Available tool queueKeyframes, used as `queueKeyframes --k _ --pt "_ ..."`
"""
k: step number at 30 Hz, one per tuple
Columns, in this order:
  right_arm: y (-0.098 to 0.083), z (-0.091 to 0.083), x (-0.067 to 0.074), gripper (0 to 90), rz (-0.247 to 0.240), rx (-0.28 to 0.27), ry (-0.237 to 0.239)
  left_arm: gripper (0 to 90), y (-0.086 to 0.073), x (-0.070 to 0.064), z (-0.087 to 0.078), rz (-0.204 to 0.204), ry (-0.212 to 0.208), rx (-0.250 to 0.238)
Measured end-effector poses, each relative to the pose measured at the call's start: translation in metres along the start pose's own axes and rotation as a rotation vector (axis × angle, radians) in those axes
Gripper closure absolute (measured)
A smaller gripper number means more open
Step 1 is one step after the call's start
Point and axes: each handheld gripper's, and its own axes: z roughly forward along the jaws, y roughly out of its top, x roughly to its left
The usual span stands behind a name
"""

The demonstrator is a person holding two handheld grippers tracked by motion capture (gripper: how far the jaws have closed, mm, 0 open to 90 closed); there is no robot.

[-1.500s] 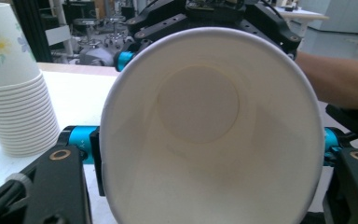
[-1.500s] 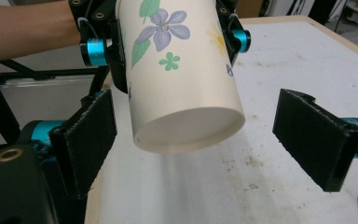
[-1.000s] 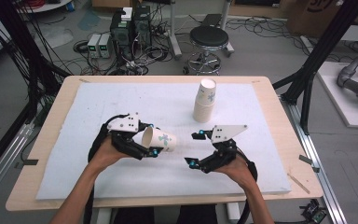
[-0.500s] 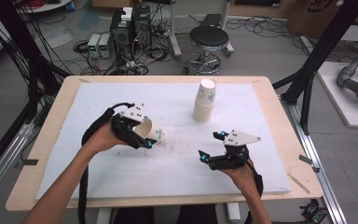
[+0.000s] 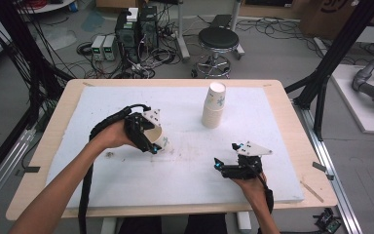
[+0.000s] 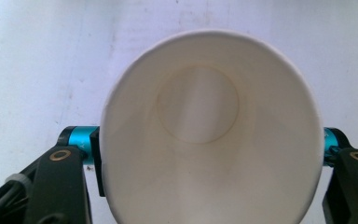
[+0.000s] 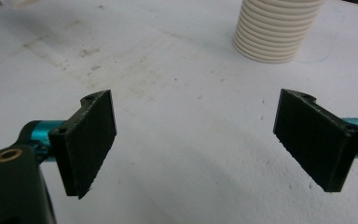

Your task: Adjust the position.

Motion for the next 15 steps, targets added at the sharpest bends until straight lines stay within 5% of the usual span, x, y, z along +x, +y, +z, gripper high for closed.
queueKeyframes --k 15 --pt "-0.015 0.003 -0.008 13.3 0.038 -0.023 -0.062 31.2 0.005 0.005 0.003 0.019 0.003 0.087"
